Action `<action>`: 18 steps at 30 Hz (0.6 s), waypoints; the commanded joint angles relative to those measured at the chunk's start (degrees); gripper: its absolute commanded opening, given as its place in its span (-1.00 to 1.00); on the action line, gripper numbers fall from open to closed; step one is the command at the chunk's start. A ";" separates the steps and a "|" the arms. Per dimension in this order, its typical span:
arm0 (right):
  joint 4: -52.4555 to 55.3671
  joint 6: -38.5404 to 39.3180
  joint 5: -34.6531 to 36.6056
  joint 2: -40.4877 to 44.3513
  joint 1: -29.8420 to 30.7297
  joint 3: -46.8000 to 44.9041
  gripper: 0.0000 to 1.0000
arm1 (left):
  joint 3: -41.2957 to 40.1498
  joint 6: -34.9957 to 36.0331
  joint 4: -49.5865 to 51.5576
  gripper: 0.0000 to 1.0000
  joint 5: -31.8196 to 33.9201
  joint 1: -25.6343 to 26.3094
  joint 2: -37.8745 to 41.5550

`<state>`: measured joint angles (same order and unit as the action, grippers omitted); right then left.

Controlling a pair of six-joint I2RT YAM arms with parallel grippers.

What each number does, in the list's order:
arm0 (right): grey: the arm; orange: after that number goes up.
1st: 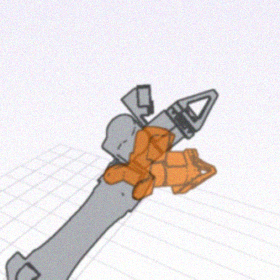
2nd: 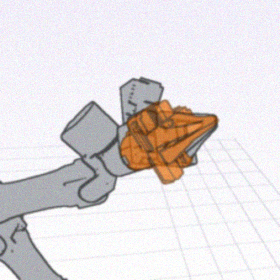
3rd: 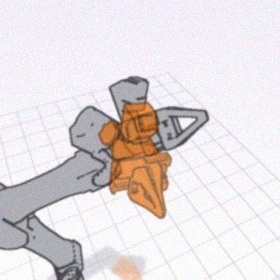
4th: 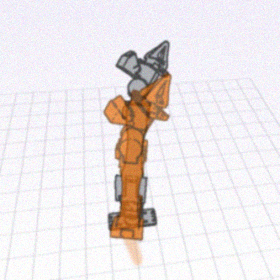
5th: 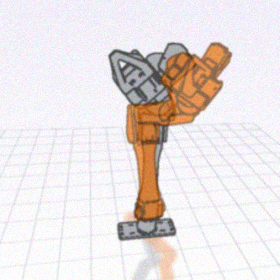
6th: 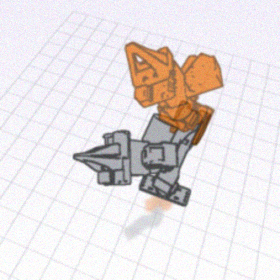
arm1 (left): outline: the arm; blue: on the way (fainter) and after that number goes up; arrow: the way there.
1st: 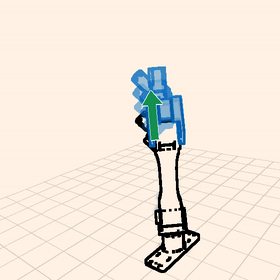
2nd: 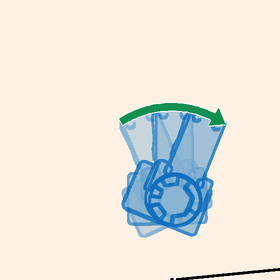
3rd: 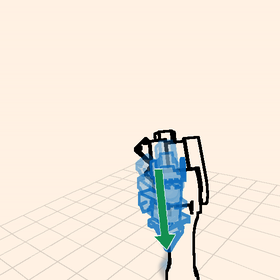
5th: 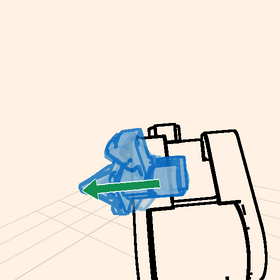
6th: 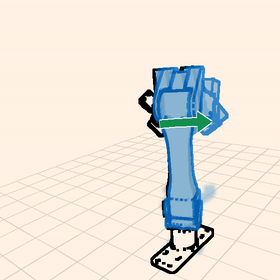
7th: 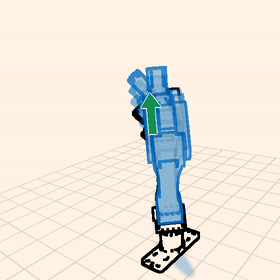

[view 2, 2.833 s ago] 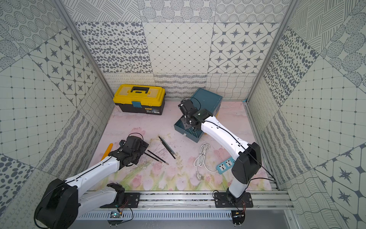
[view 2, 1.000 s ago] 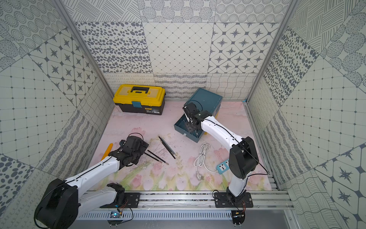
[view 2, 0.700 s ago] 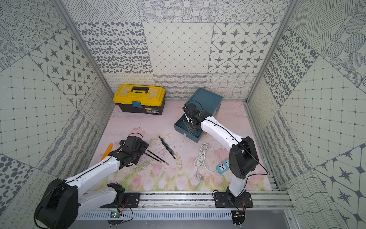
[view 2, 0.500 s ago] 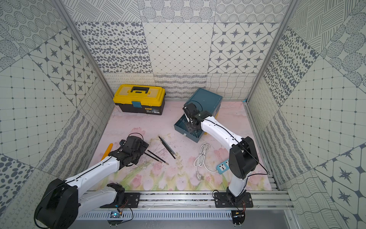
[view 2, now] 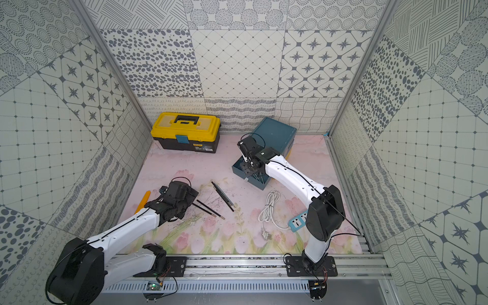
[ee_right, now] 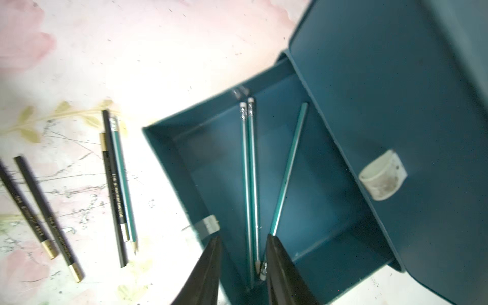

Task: Please place the pencils in the drawer according to their color
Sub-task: Place the pencil in the drawer, then pick up the pencil from the center of the board.

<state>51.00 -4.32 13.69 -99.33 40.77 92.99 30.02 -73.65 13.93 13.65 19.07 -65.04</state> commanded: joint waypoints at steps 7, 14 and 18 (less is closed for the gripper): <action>0.15 -2.93 -1.87 -2.18 8.08 5.96 -0.25 | 0.46 1.00 1.06 0.99 0.62 -0.17 1.01; 0.76 -3.14 -4.56 -8.08 13.25 9.50 -0.23 | -0.62 0.95 1.59 0.99 1.50 -0.84 2.14; 0.76 -4.44 -8.35 -11.40 14.06 10.58 -0.24 | -1.94 0.92 2.49 0.99 1.56 -2.75 4.09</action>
<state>51.70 -7.14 8.64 -108.71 54.19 101.71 29.26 -73.65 14.28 13.74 18.00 -62.67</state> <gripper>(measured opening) 0.385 0.992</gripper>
